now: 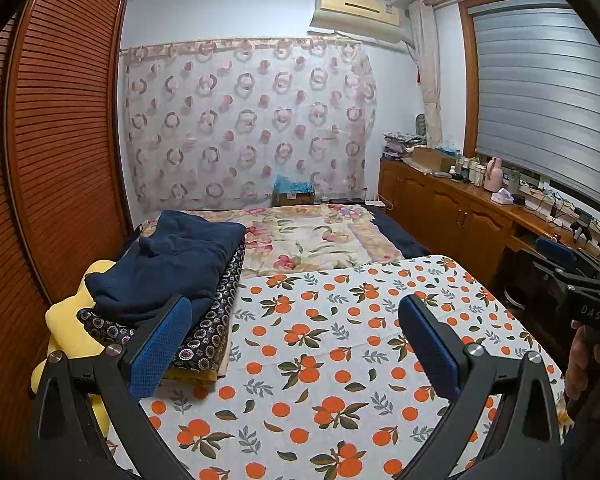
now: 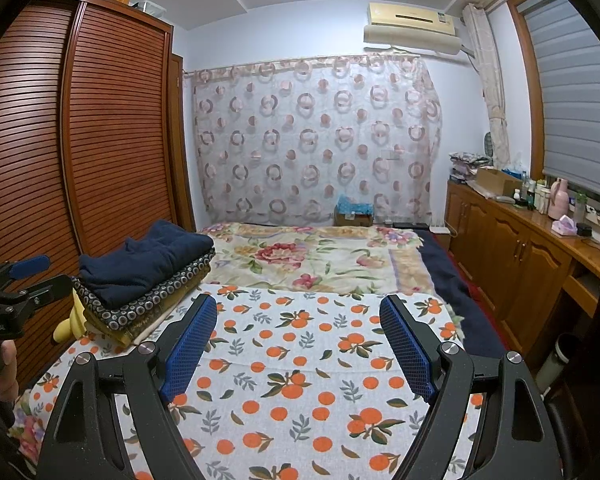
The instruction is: Fold small clothes
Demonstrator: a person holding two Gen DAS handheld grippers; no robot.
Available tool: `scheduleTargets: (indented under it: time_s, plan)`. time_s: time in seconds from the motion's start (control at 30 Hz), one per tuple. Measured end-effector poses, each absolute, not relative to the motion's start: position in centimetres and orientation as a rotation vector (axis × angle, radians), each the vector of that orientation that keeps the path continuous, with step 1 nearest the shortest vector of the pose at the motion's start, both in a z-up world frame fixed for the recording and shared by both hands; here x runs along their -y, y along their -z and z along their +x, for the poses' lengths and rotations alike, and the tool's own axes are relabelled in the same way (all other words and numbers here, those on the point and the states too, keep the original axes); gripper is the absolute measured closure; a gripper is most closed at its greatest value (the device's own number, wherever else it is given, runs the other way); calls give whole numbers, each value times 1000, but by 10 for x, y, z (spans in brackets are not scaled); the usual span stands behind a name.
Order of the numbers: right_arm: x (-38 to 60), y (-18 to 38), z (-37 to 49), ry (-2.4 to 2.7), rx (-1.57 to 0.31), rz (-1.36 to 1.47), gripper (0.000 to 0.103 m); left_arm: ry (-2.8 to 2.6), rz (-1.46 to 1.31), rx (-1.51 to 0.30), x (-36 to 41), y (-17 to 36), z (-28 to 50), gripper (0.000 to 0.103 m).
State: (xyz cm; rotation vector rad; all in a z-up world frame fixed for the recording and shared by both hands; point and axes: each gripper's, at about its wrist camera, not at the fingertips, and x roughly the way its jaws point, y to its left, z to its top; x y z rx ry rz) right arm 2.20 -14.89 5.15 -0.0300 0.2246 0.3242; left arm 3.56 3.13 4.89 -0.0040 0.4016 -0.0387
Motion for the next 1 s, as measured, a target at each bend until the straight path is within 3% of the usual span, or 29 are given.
scheduleTargets:
  time_s: [1.0]
  plan:
    - [164, -54, 27, -331, -218, -39, 18, 38, -2, -401, -31, -48, 35, 0]
